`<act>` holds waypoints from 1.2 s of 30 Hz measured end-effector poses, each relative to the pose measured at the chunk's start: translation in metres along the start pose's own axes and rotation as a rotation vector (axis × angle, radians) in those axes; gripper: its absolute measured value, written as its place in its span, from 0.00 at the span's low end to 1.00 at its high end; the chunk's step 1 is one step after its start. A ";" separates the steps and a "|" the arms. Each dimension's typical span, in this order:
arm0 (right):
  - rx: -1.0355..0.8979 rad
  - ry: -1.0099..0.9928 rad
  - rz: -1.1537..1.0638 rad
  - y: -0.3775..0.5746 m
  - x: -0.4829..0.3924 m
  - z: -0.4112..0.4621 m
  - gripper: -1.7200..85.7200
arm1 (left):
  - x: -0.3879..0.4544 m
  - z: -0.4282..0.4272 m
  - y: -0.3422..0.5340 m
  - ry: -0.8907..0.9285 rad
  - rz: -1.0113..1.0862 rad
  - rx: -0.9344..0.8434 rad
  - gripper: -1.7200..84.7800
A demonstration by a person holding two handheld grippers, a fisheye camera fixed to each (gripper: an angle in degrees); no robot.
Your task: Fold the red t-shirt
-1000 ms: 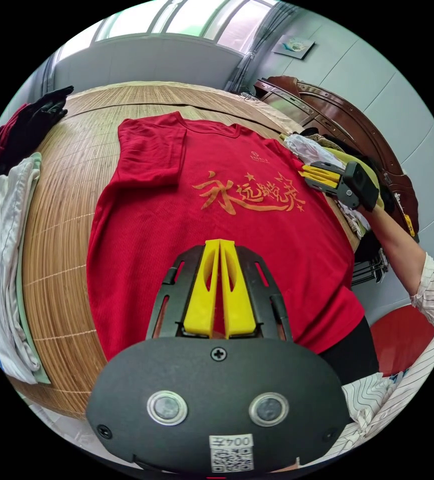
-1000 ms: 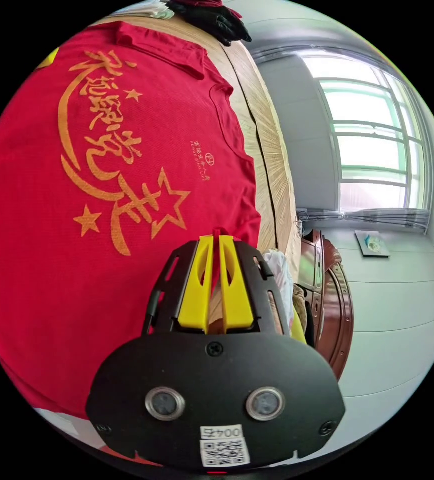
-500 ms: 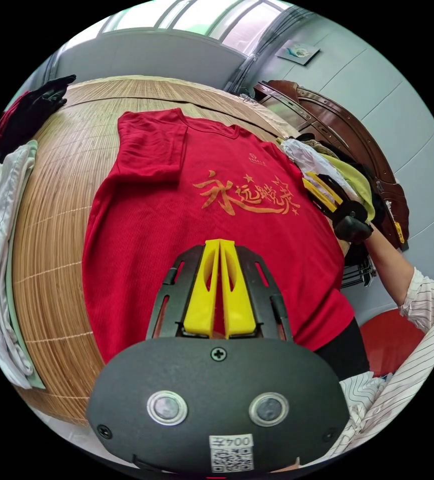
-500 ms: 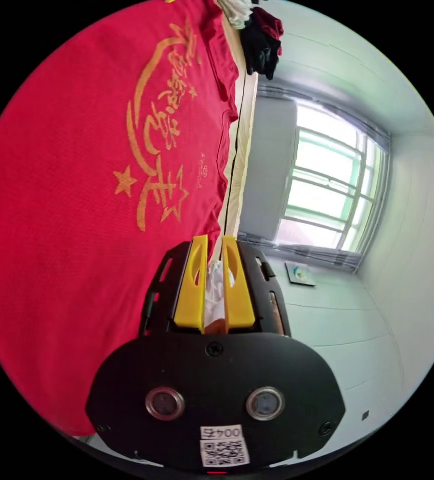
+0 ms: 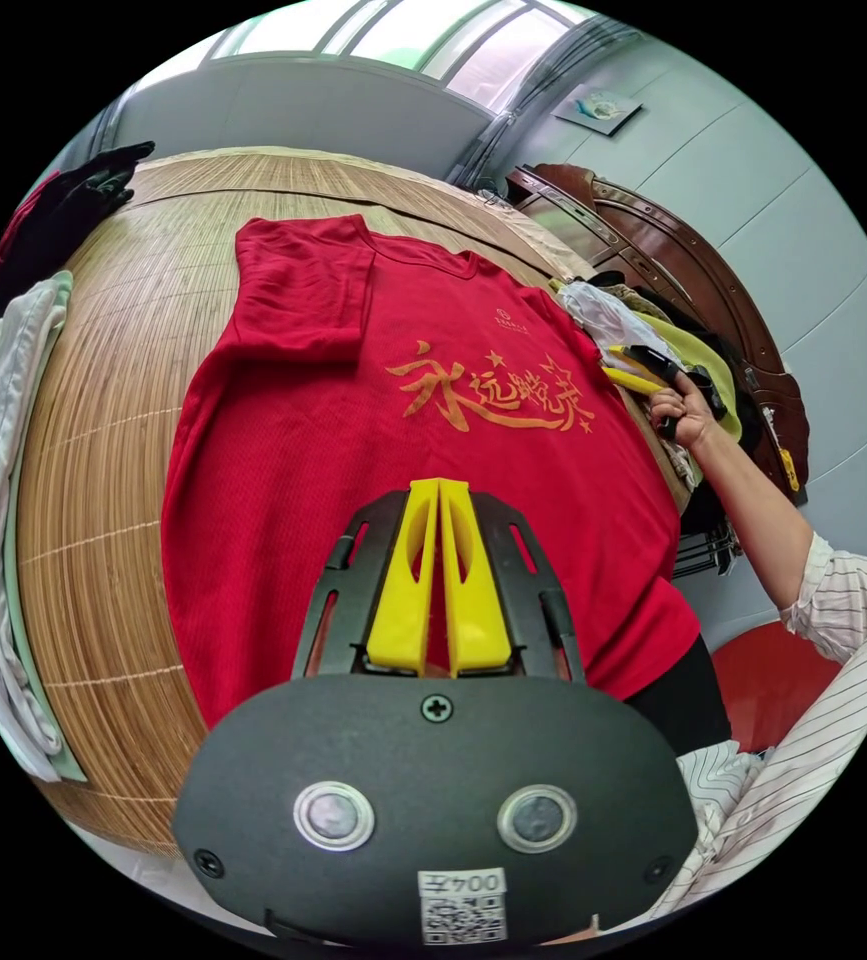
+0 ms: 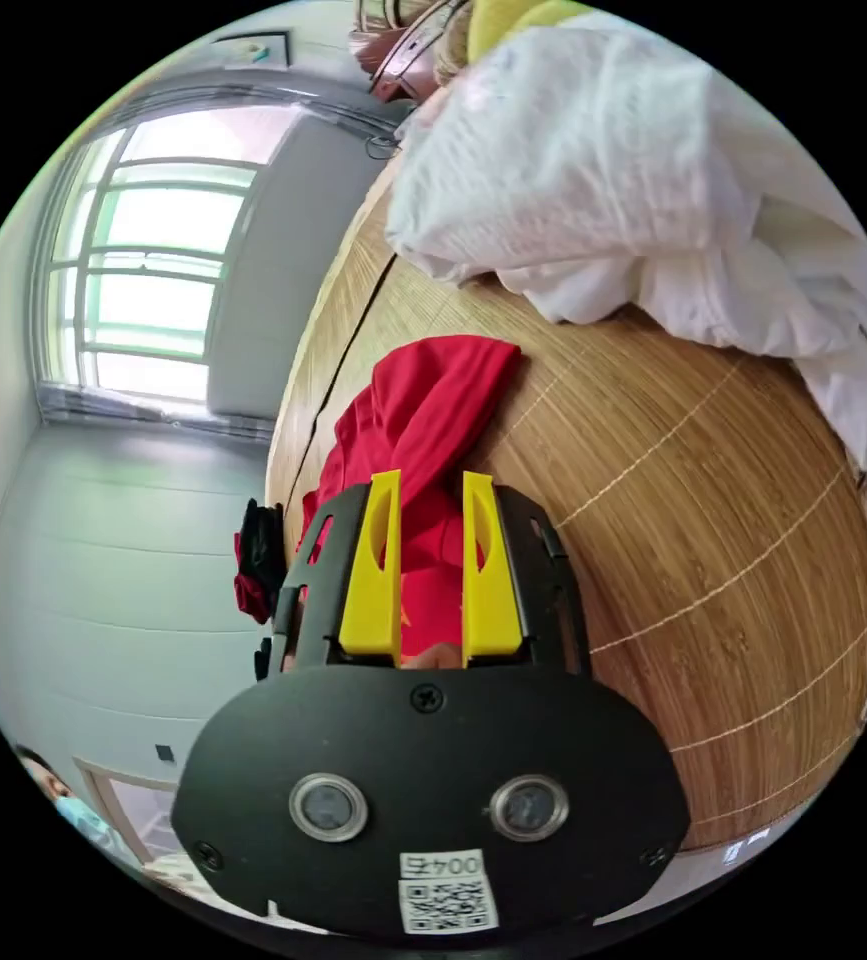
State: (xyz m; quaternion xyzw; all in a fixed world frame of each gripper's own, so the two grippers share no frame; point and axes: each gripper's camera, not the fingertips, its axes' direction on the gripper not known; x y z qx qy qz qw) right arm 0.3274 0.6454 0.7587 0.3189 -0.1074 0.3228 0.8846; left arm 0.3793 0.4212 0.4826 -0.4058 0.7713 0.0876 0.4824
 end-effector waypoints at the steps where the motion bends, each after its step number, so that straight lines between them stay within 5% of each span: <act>1: -0.014 -0.026 0.039 -0.007 0.013 0.000 0.14 | 0.000 0.000 0.000 0.000 0.000 0.000 0.02; 9: 0.048 -0.168 0.236 -0.050 0.074 0.004 0.09 | -0.004 0.002 -0.004 0.014 -0.007 0.000 0.02; 13: 0.146 -0.171 0.098 -0.064 0.053 -0.006 0.03 | -0.005 0.003 -0.004 0.028 -0.012 0.002 0.02; 23: 0.076 0.712 -0.964 0.011 -0.179 0.085 0.03 | -0.004 0.007 -0.006 0.053 -0.022 0.005 0.02; 29: -0.086 1.176 -1.446 0.087 -0.199 0.199 0.11 | 0.000 0.010 -0.005 0.061 -0.026 0.006 0.02; 36: 0.101 1.119 -1.345 0.102 -0.202 0.151 0.12 | 0.013 0.013 -0.004 0.053 -0.025 0.002 0.02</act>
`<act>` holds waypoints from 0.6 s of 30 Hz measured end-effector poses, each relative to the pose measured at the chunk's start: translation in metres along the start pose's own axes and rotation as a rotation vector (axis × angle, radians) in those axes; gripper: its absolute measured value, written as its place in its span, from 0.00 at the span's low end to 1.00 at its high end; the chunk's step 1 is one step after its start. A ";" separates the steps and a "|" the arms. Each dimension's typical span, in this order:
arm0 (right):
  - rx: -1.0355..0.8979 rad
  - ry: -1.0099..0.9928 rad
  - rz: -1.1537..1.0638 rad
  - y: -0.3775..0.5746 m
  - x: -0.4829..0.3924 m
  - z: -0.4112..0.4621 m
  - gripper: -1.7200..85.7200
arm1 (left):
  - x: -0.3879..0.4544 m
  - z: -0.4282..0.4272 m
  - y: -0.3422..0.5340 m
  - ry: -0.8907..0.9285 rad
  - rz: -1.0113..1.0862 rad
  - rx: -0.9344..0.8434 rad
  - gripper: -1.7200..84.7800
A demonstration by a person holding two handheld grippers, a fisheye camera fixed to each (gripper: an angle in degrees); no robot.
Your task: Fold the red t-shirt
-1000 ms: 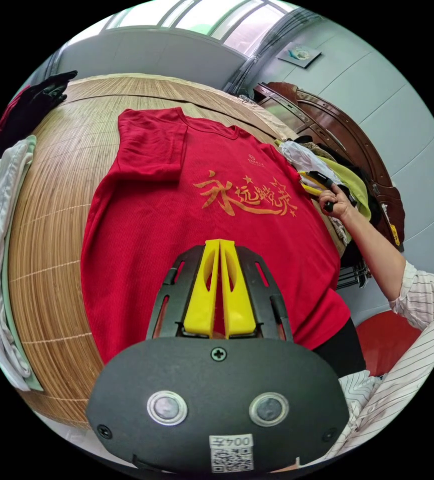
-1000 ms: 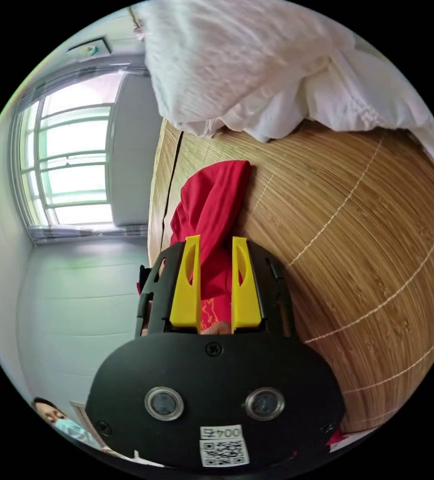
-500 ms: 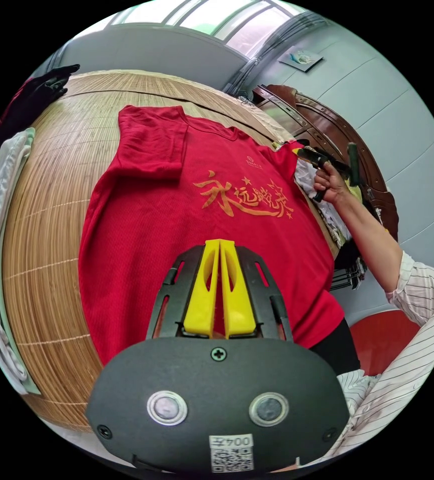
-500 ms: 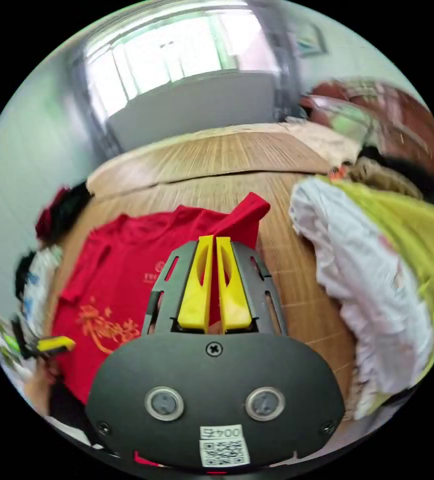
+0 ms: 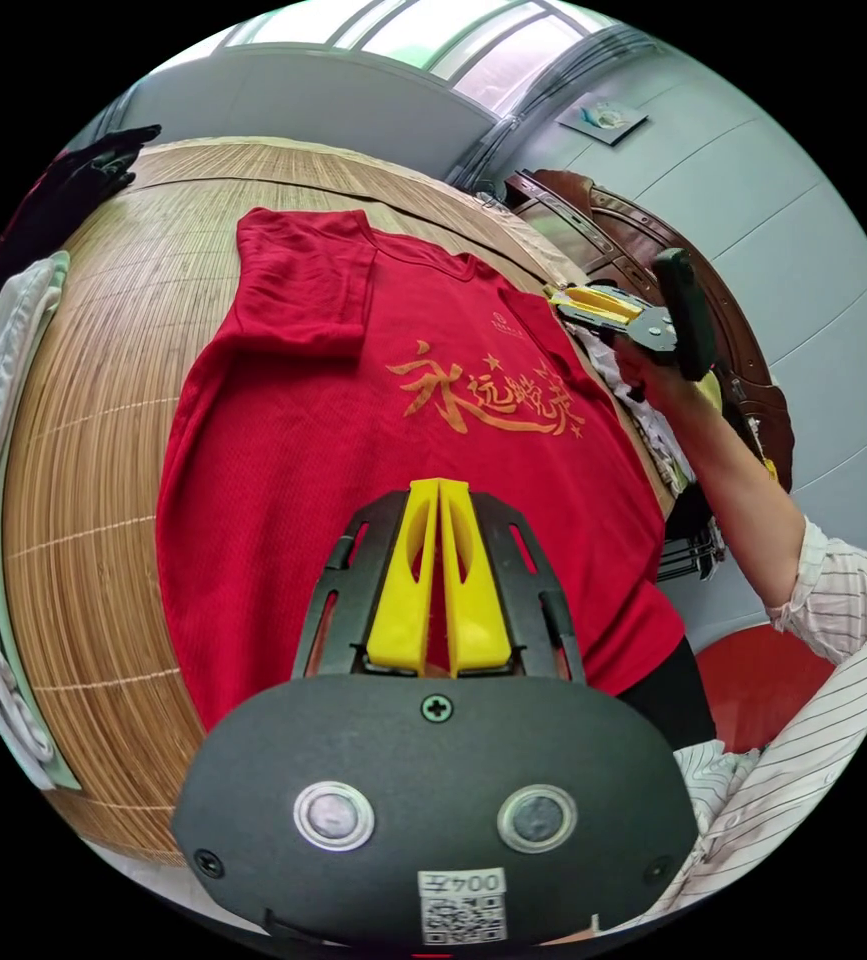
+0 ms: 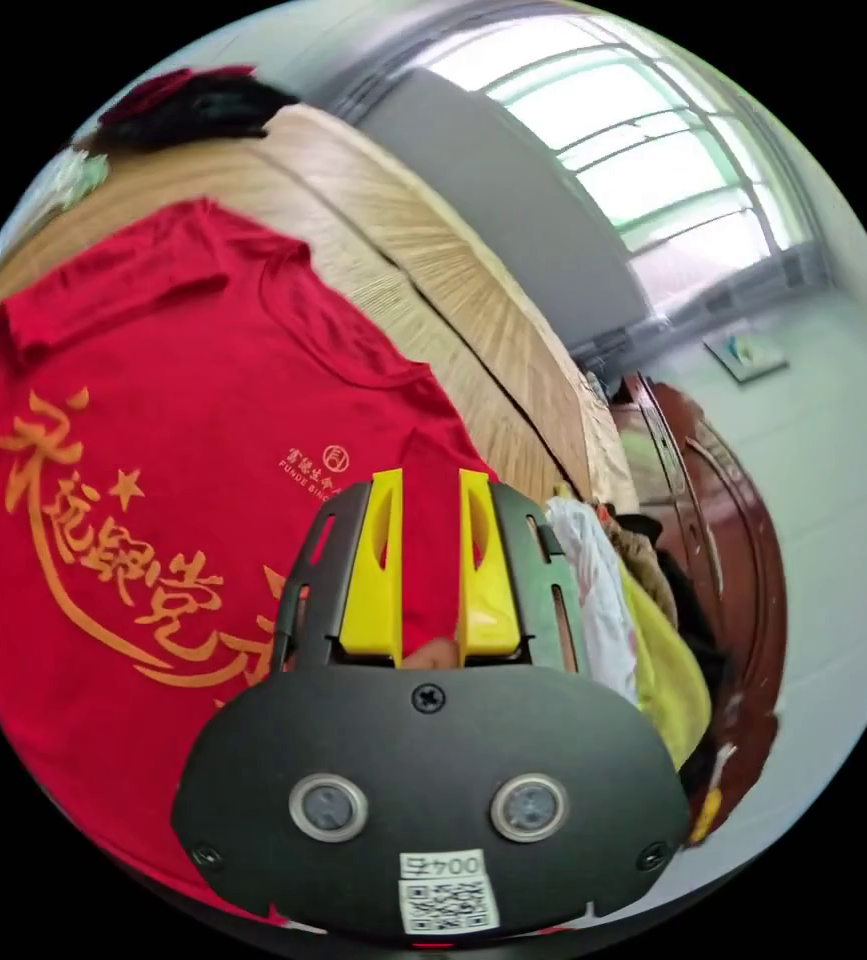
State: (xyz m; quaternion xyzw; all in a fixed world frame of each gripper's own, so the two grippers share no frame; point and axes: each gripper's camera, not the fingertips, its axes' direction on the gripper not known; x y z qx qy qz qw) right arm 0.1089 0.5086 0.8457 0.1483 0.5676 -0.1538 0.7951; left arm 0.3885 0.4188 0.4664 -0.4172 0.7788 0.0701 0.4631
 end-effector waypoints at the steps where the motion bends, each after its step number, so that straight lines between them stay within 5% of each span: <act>1: 0.018 -0.033 0.136 0.018 0.022 -0.015 0.11 | 0.001 0.000 0.000 -0.002 -0.001 0.000 0.02; 8: 0.210 -0.733 1.362 0.268 0.140 -0.015 0.02 | 0.070 -0.020 -0.057 -0.017 0.164 0.056 0.02; 18: 0.217 -0.942 1.517 0.316 0.153 0.063 0.01 | 0.213 0.122 -0.229 -0.092 0.476 -0.027 0.02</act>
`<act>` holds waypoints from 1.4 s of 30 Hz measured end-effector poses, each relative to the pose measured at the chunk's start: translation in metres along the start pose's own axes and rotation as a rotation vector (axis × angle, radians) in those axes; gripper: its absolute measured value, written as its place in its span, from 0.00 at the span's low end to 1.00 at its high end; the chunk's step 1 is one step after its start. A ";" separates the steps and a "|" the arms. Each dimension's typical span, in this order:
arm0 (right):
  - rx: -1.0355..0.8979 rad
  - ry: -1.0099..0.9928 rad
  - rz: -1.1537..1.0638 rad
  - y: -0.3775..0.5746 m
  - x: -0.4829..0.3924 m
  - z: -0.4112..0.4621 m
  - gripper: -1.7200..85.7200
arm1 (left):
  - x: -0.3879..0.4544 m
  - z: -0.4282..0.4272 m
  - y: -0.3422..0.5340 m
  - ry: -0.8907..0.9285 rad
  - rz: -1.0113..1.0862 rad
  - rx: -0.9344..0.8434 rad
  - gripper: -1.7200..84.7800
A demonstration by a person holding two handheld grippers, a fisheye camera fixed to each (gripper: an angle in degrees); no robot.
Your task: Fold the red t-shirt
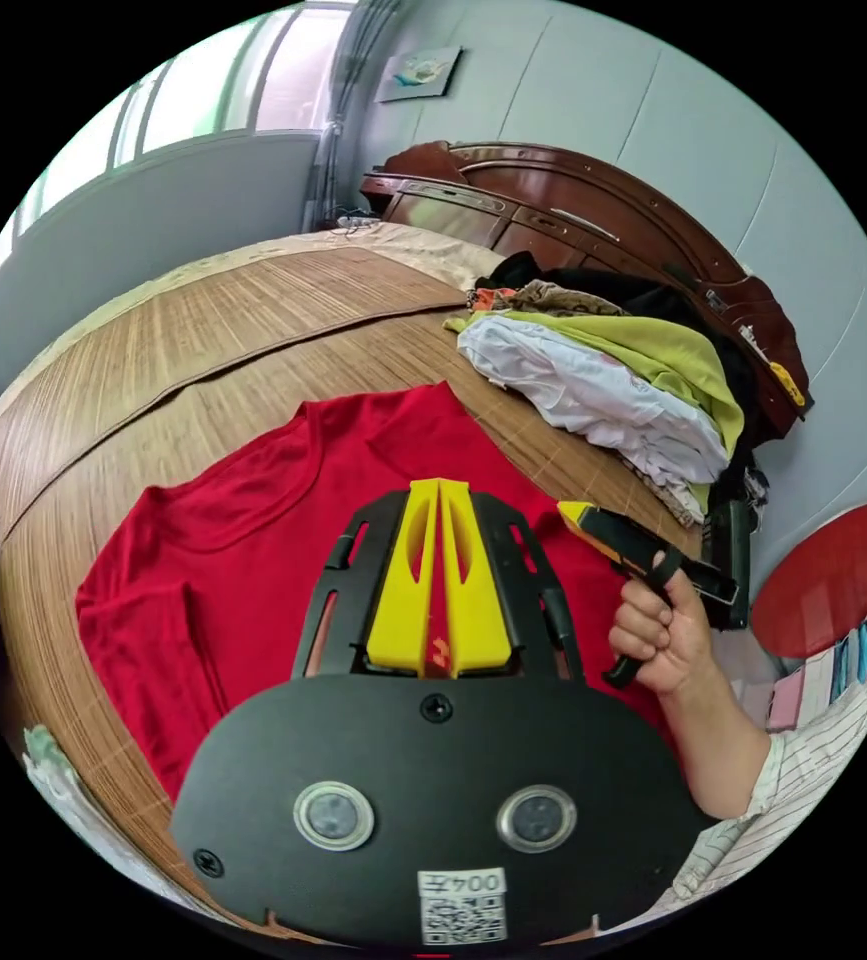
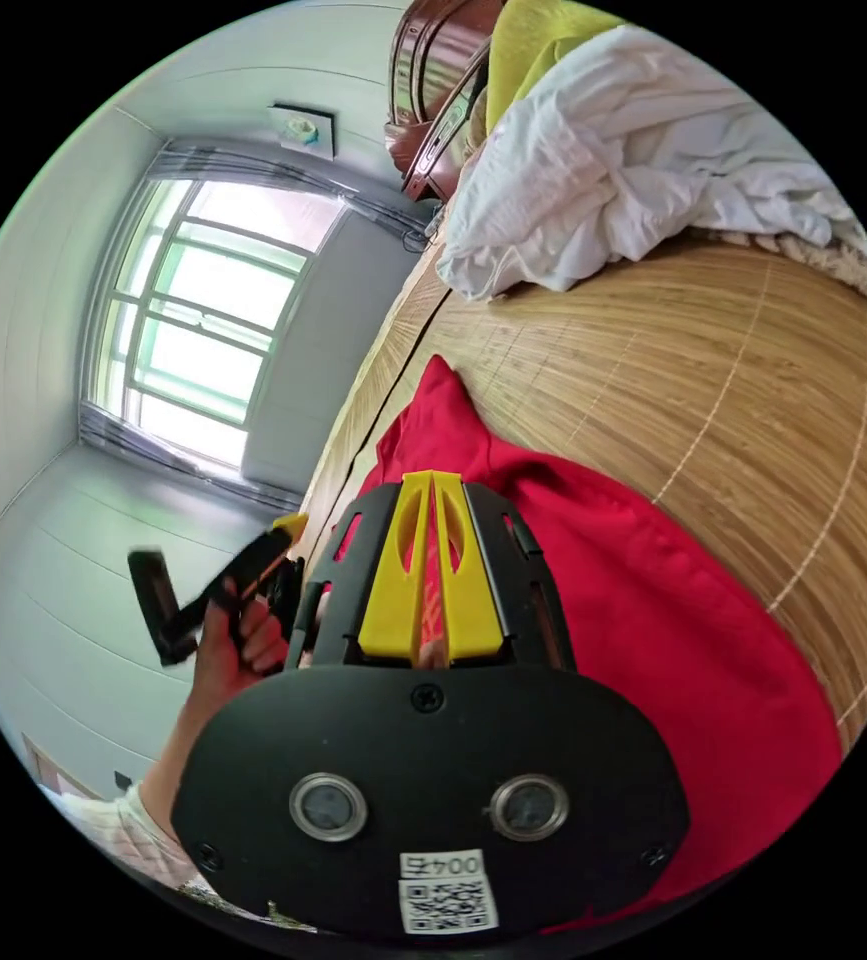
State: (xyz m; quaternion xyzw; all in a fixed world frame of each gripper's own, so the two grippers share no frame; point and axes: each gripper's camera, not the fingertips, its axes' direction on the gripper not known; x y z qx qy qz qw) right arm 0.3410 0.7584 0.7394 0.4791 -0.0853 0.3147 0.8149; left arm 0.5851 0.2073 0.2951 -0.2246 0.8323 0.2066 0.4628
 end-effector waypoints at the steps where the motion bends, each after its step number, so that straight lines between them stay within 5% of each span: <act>1: -0.012 0.003 -0.016 0.000 -0.001 0.008 0.01 | 0.005 0.012 -0.011 -0.007 0.023 -0.019 0.02; 12: -0.015 0.180 0.069 -0.029 -0.007 0.031 0.01 | 0.052 0.159 -0.092 -0.066 0.108 -0.215 0.02; 20: 0.042 0.069 -0.073 -0.016 -0.060 0.035 0.01 | 0.067 0.098 -0.068 -0.063 0.091 -0.012 0.03; 28: 0.045 0.104 -0.476 0.026 -0.174 0.064 0.01 | 0.035 -0.059 0.135 0.039 -0.145 0.070 0.03; 36: -0.192 0.274 -0.898 0.136 -0.292 0.044 0.05 | 0.091 -0.212 0.370 -0.419 -0.239 -0.068 0.03; 42: -0.084 0.488 -1.072 0.259 -0.313 -0.043 0.10 | 0.126 -0.249 0.441 -0.306 -0.323 0.057 0.03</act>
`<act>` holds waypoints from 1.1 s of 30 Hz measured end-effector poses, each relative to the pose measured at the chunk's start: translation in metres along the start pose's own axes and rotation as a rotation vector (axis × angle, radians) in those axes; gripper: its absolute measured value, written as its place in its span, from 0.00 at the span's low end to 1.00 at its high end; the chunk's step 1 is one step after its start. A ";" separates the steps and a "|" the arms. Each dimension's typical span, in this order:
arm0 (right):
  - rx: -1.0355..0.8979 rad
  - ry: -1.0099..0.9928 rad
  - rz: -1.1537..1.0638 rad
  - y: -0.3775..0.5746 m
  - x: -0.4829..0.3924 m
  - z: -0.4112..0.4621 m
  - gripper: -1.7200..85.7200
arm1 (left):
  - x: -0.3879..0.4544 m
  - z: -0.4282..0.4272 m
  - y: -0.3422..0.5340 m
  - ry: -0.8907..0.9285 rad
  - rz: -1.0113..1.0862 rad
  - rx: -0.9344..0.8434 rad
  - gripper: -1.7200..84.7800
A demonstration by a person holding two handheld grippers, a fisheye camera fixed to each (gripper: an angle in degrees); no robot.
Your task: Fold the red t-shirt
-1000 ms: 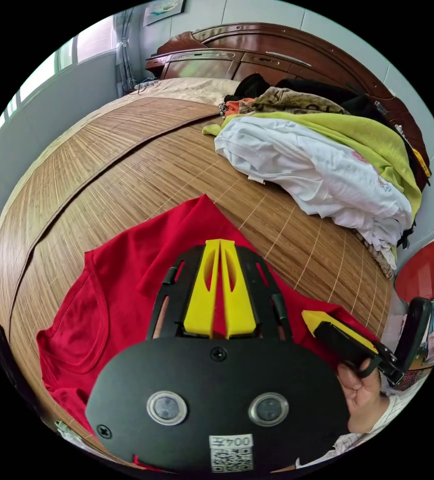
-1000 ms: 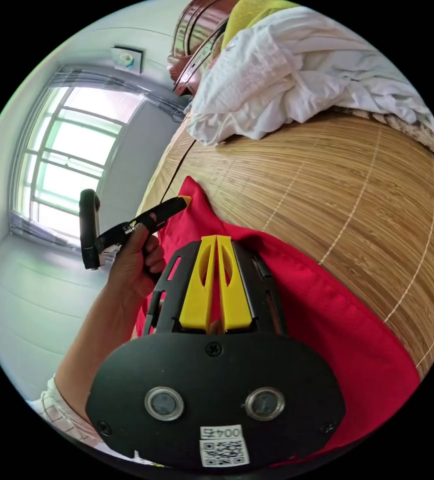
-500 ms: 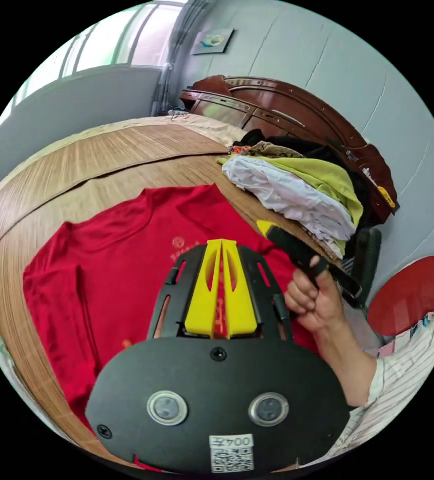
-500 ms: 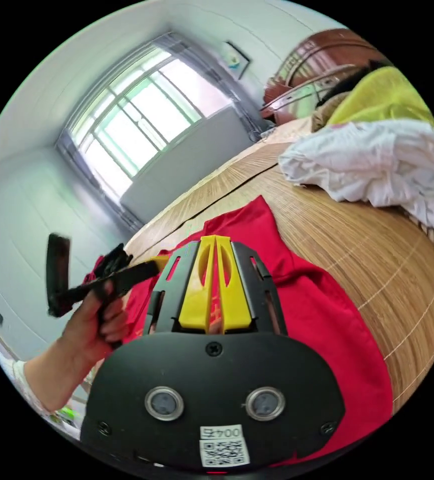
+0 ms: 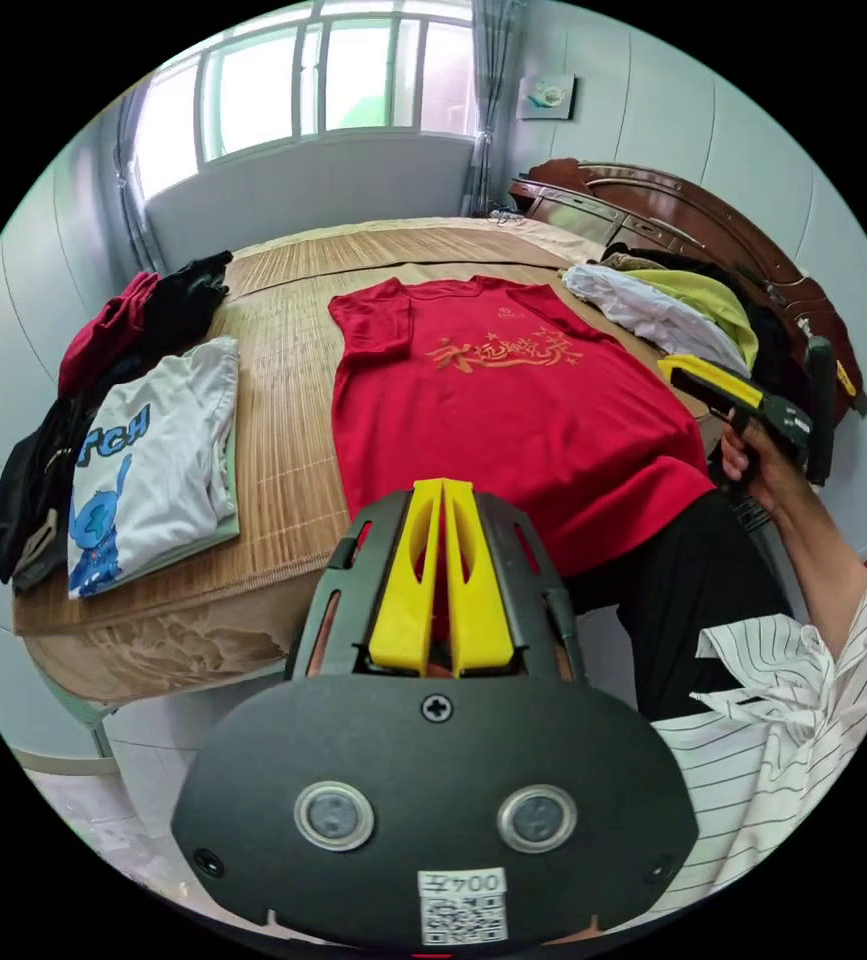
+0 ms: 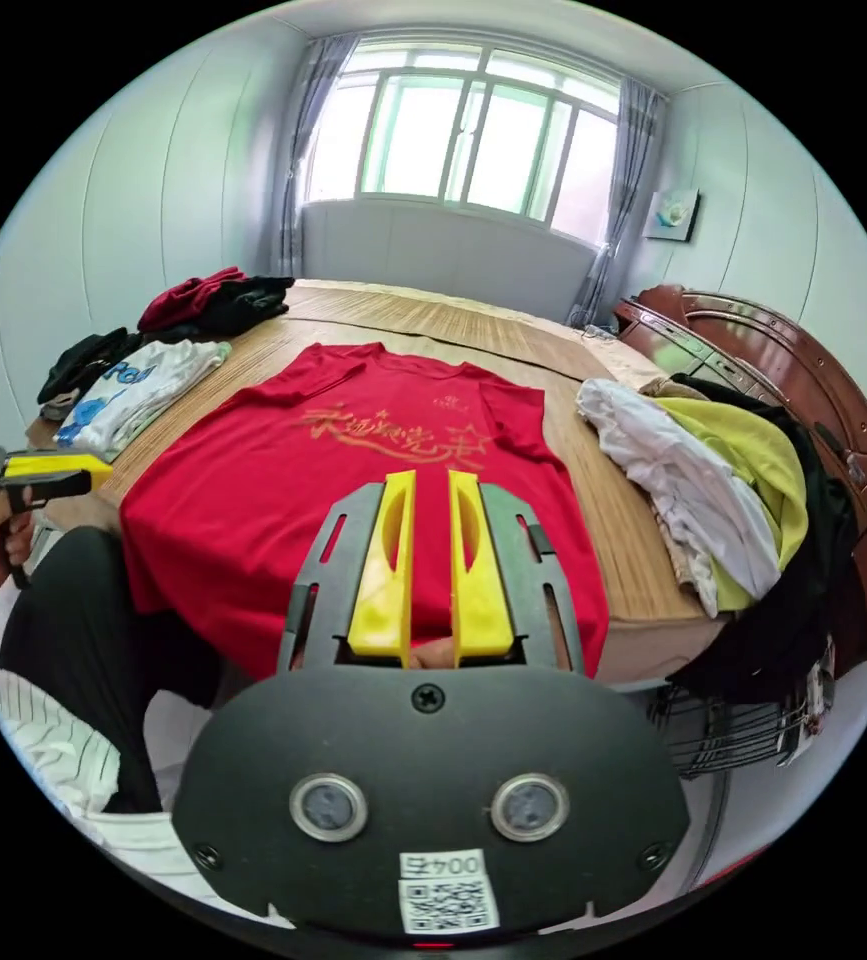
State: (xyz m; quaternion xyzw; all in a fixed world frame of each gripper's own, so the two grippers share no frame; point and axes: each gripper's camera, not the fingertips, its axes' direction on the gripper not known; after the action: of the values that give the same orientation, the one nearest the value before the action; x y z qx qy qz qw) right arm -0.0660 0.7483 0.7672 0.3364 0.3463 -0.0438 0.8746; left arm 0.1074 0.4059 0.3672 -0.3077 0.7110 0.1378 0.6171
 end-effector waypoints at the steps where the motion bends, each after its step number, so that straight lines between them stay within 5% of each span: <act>1: -0.025 -0.037 0.005 0.008 -0.004 -0.011 0.10 | -0.001 -0.003 0.005 0.019 -0.011 0.013 0.03; 7: -0.066 -0.212 0.153 0.013 0.029 -0.052 0.09 | -0.020 -0.023 0.042 0.177 -0.086 0.064 0.03; 11: -0.067 -0.215 0.249 0.016 0.076 -0.062 0.09 | -0.033 -0.023 0.054 0.127 -0.166 0.015 0.03; 17: -0.134 -0.407 0.557 0.058 0.164 -0.051 0.08 | -0.072 0.025 0.088 0.306 -0.372 -0.101 0.08; 24: -0.170 -0.464 0.665 0.084 0.194 -0.046 0.06 | -0.065 0.051 0.105 0.004 -0.255 -0.228 0.15; 33: -0.177 -0.434 0.726 0.090 0.236 -0.043 0.06 | -0.090 0.086 0.102 0.083 -0.230 -0.263 0.16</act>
State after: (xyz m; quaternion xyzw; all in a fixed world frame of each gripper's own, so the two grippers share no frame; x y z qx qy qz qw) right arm 0.1154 0.8811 0.6449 0.3431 0.0160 0.2269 0.9113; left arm 0.1182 0.5580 0.4182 -0.4705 0.6719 0.1452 0.5532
